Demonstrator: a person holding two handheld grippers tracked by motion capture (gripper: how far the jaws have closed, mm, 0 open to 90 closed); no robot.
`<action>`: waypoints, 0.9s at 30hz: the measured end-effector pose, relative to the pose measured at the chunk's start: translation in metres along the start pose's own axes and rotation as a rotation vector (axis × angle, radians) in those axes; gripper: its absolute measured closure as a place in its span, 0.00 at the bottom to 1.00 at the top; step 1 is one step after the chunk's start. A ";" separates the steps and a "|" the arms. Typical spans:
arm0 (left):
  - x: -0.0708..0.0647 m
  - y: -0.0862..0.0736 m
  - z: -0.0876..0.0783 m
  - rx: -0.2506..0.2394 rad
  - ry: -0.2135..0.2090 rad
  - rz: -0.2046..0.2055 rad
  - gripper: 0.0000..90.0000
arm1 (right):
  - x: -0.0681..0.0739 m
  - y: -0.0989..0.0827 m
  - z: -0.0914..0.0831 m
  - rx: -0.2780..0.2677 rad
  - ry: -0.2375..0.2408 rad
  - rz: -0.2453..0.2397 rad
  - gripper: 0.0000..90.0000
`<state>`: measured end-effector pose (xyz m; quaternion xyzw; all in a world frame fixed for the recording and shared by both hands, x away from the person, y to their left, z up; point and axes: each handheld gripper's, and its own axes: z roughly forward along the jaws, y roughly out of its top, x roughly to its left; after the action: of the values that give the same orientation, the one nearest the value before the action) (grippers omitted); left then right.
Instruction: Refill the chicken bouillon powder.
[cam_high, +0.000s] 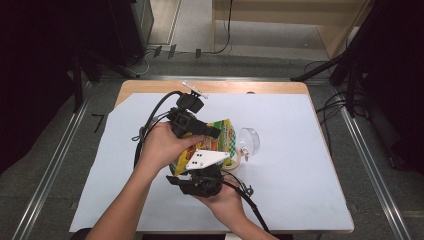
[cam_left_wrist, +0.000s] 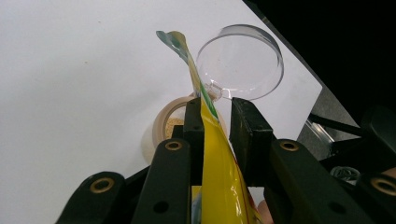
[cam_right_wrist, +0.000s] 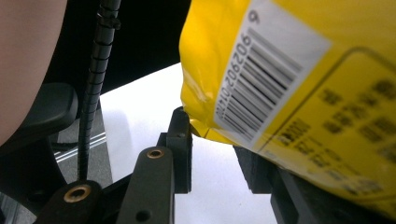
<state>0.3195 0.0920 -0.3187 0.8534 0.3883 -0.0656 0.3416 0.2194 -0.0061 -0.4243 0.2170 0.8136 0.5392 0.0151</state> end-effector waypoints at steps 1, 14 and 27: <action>0.000 0.000 0.000 -0.002 -0.001 -0.003 0.85 | 0.000 0.000 0.000 0.001 0.000 0.000 0.77; 0.002 0.000 0.000 -0.004 -0.006 -0.011 0.85 | 0.000 0.001 -0.001 0.007 -0.001 -0.005 0.77; 0.003 0.000 -0.002 -0.007 -0.004 -0.028 0.85 | 0.000 0.002 -0.001 0.009 -0.006 -0.022 0.77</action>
<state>0.3210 0.0953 -0.3185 0.8467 0.3995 -0.0707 0.3443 0.2195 -0.0066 -0.4218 0.2095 0.8184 0.5347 0.0223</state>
